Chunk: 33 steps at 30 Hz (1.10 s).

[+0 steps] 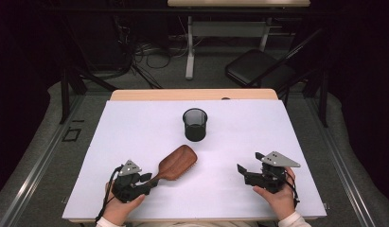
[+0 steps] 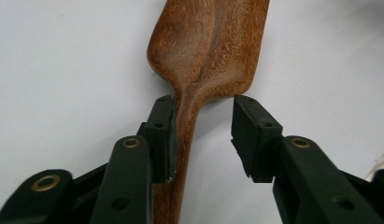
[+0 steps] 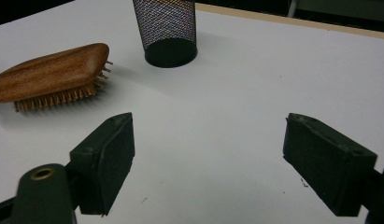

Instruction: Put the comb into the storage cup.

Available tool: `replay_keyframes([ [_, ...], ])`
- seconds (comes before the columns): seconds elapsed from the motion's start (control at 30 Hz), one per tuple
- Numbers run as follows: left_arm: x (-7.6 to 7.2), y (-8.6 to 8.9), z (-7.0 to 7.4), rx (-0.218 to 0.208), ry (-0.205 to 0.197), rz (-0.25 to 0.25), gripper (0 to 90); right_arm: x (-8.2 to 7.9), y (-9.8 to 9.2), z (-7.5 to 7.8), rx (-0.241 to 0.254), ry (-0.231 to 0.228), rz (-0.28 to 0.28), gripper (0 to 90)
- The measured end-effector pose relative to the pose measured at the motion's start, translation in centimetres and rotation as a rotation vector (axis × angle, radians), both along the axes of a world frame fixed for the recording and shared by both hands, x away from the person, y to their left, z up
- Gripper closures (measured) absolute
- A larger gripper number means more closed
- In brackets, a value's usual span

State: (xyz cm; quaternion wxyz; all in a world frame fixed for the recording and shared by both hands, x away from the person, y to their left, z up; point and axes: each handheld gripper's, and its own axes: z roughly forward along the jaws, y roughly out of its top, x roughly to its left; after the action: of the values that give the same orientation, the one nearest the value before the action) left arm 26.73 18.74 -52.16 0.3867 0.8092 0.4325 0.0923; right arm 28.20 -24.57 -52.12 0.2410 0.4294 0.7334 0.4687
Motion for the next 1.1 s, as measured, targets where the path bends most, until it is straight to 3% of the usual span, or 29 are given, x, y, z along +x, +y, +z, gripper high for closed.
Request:
replay_keyframes([
  [0.2,0.1,0.5,0.3,-0.020,-0.017,0.009,47.9,0.0,0.0,0.0,-0.003,0.003,-0.001,16.6],
  [0.37,0.2,0.9,0.5,-0.049,-0.040,-0.022,45.3,0.0,0.0,0.0,0.002,0.002,0.000,16.6],
  [0.57,0.2,1.2,0.8,-0.058,-0.057,-0.020,44.1,0.0,0.0,0.0,0.002,0.002,0.001,16.6],
  [0.6,0.3,1.3,0.8,-0.032,-0.101,-0.033,42.6,0.0,0.0,0.0,0.001,0.003,0.001,16.6],
  [0.63,0.2,1.4,0.8,-0.023,-0.113,-0.030,41.2,0.0,0.0,0.0,0.001,0.004,0.001,16.6],
  [0.73,0.2,1.5,0.8,-0.018,-0.113,-0.032,40.9,0.1,0.0,0.0,0.003,0.004,-0.001,16.6],
  [0.83,0.4,1.9,0.6,-0.044,-0.090,-0.037,32.2,0.1,0.0,-0.1,0.004,0.002,-0.001,16.6],
  [1.1,0.5,1.5,0.5,0.001,-0.112,-0.058,21.5,0.0,0.0,-0.1,0.000,0.001,0.003,16.6],
])
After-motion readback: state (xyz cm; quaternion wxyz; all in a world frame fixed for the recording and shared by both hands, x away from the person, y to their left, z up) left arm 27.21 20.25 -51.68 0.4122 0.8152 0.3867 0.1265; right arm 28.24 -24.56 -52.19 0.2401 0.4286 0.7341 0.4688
